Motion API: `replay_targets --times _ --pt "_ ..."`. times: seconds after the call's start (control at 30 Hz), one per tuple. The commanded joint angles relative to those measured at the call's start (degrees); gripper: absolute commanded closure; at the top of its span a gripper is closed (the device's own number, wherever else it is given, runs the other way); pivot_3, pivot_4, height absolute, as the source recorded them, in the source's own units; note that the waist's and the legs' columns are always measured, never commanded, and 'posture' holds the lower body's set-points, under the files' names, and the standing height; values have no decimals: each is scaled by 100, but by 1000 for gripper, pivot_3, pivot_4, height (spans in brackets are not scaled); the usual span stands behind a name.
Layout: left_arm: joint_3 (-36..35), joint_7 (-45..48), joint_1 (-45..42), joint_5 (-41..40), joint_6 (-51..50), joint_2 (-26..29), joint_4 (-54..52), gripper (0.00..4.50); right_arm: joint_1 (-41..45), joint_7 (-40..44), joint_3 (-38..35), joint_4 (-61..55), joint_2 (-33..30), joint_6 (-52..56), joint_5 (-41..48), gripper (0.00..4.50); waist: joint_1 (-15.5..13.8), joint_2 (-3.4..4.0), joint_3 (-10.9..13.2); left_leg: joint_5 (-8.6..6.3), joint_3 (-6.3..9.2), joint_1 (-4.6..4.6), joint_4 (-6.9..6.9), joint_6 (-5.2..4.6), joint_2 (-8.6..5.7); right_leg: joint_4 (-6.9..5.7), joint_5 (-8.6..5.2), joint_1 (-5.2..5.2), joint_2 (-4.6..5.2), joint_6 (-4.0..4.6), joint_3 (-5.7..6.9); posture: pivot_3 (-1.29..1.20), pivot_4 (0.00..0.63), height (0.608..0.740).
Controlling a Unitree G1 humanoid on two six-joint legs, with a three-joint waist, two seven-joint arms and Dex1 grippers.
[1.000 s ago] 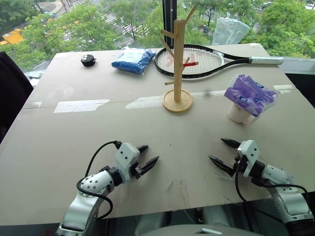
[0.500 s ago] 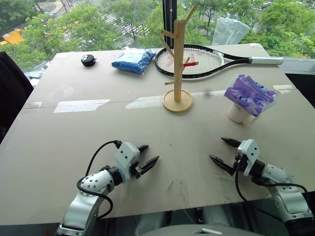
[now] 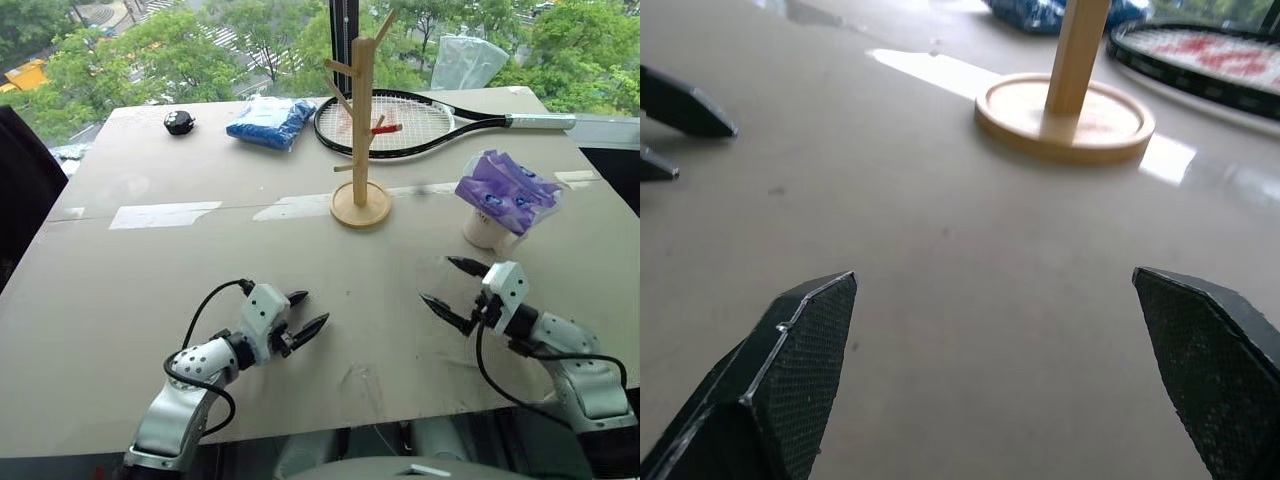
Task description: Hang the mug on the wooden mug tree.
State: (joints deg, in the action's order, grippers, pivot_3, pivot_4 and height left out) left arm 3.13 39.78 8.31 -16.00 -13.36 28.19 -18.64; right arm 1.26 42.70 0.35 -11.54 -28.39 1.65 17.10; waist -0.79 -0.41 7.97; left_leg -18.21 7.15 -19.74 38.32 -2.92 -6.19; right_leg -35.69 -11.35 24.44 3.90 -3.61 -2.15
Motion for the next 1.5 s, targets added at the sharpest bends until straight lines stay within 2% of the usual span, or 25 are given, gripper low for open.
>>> replay_targets --times 0.03,0.3,0.5,0.8,0.9,1.13,1.17,1.2,1.5 --pt "-58 134 -532 -417 -32 -119 -396 1360 695 -353 -409 -398 -108 70 -15 22 -8 -2 4 0 0 -1 1 0 0 0 0 1 0 0 1 0 150 740" --pt "-88 602 -1442 -1318 -593 -13 -913 1360 1906 -936 -754 -723 -541 655 -366 22 0 -5 9 0 6 -27 -5 1 -1 17 0 29 2 3 7 0 150 740" --pt "-11 641 -2197 -1574 -895 -42 -1002 1360 1978 -1058 -441 -198 -1252 1600 -1216 22 -19 -8 11 1 6 -29 3 0 -2 11 0 23 4 3 13 0 150 740" --pt "-249 531 -2626 -2019 -1187 -31 -1125 1360 2143 -1131 -421 60 -1274 2836 -1251 22 5 -10 13 1 -4 -28 1 0 -1 7 1 31 2 3 -3 0 150 740" --pt "-223 487 -2656 -2025 -1203 -34 -1160 1360 2211 -1139 -401 90 -1266 2902 -1272 891 -8 -10 13 1 -4 -28 7 0 -2 7 1 27 2 3 -2 0 150 740" --pt "-201 473 -2647 -1984 -1174 -9 -1160 1360 2272 -1195 -415 63 -1193 2772 -1295 4031 -4 -11 13 1 -3 -28 7 1 -2 7 1 27 2 3 0 0 150 740" --pt "-184 474 -2640 -1958 -1164 -7 -1150 1360 2283 -1215 -420 57 -1188 2756 -1304 4318 -7 -12 13 1 -3 -28 7 0 -2 7 1 26 2 3 0 0 150 740" --pt "-168 479 -2634 -1945 -1156 -8 -1145 1360 2300 -1242 -440 45 -1181 2753 -1303 4443 -8 -13 14 1 -2 -28 7 0 -2 7 1 26 2 3 1 0 150 740" --pt "-35 556 -2804 -1950 -1176 -62 -1076 1360 2368 -1358 -912 -556 -1337 3327 -1079 4443 -6 -12 17 1 -2 -28 4 1 -2 7 1 29 2 3 0 0 150 740"
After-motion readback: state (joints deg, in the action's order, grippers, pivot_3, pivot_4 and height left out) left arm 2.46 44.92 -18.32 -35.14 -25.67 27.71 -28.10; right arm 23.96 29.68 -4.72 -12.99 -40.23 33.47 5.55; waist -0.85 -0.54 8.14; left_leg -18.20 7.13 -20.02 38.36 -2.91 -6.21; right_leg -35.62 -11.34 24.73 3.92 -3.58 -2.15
